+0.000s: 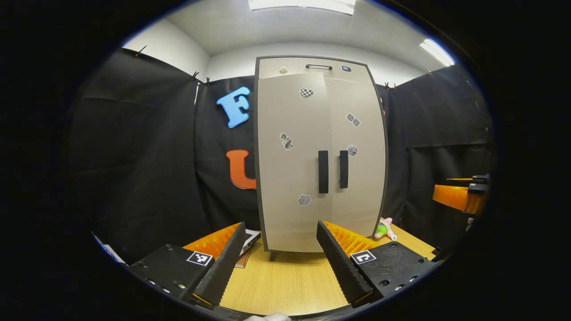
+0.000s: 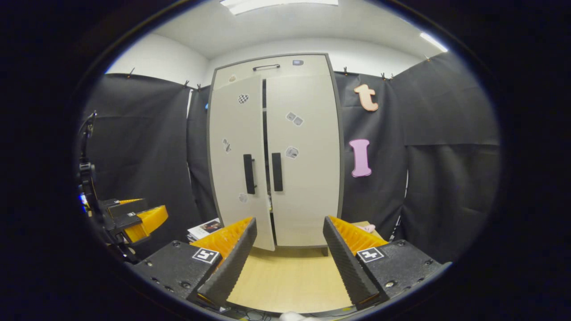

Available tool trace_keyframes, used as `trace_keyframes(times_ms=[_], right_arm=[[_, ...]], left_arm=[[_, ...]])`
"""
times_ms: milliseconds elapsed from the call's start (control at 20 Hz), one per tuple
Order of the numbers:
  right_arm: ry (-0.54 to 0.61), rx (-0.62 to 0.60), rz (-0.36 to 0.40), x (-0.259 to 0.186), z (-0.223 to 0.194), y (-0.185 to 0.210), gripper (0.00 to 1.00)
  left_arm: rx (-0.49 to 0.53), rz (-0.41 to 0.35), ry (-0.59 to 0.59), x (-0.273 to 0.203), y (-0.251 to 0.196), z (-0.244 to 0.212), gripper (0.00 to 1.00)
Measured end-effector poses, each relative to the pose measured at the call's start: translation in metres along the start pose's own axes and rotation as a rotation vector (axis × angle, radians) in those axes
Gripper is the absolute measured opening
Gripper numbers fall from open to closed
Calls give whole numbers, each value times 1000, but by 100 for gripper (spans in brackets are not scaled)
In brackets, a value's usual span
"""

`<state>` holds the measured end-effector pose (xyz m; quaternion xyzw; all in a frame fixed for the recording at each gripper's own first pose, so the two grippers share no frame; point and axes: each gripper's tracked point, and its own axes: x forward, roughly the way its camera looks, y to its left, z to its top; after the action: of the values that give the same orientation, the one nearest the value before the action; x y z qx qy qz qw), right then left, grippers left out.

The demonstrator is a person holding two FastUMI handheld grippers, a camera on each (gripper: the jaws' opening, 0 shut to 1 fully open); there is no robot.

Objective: Grab one shoe with the right hand and put it into the shoe cabinet, grab the other shoe with the left hand and put it into the shoe cabinet; then close the right door with the right hand and the left door with the left hand.

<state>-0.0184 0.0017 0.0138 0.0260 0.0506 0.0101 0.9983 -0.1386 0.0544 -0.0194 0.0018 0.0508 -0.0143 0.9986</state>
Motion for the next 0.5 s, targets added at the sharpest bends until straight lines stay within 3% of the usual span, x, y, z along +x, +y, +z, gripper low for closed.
trace_keyframes(times_ms=[500], right_arm=[[4, 4, 1, 2, -3, -3, 97]], left_arm=[[-4, 12, 8, -4, -1, -5, 96]])
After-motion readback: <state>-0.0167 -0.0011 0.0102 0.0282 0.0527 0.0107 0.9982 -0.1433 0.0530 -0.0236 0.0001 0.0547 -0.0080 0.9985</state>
